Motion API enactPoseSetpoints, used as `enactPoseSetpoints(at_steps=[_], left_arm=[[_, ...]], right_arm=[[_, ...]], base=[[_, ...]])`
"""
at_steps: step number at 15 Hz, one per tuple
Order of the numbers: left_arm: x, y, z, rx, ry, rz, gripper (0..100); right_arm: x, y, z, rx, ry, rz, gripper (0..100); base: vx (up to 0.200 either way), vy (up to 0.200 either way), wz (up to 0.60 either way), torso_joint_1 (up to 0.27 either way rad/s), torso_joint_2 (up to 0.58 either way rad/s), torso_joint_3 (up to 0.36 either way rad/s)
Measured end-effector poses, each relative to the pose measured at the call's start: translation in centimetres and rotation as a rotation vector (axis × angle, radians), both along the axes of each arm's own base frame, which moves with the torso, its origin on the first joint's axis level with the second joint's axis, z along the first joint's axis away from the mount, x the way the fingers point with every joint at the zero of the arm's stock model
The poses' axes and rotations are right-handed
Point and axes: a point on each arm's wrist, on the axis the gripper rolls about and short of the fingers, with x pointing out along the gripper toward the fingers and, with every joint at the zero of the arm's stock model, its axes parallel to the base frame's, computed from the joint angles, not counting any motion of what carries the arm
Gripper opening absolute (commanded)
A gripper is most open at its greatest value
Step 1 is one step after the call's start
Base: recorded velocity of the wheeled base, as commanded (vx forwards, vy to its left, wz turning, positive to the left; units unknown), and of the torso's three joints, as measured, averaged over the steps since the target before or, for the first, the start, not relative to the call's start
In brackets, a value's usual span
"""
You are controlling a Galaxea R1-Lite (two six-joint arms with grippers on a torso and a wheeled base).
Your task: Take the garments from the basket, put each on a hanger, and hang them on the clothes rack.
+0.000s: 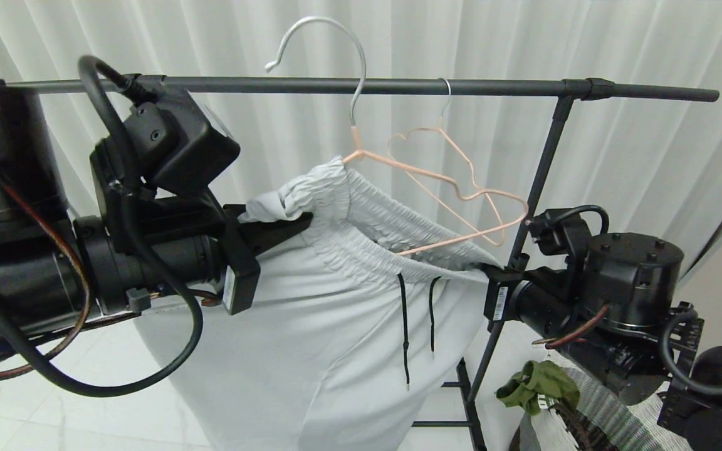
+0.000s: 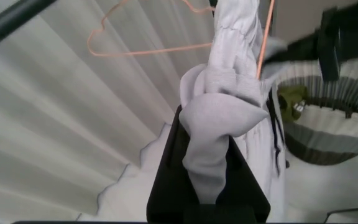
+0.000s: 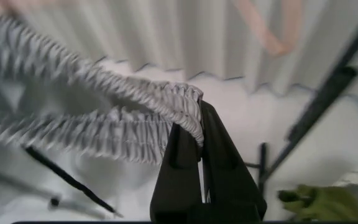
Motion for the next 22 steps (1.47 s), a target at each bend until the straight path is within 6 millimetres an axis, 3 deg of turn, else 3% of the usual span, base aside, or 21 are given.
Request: enactPoseSetpoints(at_steps=[5, 11, 17, 22], left_arm=[[-1.0, 0.9, -1.7, 0.027, 0.040, 0.011, 0], [-1.5, 1.8, -3.9, 0.115, 0.053, 0.017, 0], [-0.3, 3.1, -5.4, 0.257, 0.012, 0.059, 0], [0.6, 2.7, -6.1, 0.297, 0.026, 0.055, 0]], right_arm=[[1.6, -2.6, 0.8, -0.028, -0.035, -0.100, 0], [1.7, -3.6, 1.7, -0.032, -0.064, -0.115, 0], [0.4, -4.0, 2.4, -0.131, -0.127, 0.069, 0], [-0.9, -3.4, 3.5, -0.241, -0.236, 0.209, 0]], base=[[0.000, 0.000, 0.00, 0.000, 0.00, 0.000], [0.000, 0.000, 0.00, 0.000, 0.00, 0.000], [0.000, 0.000, 0.00, 0.000, 0.00, 0.000], [0.000, 0.000, 0.00, 0.000, 0.00, 0.000]])
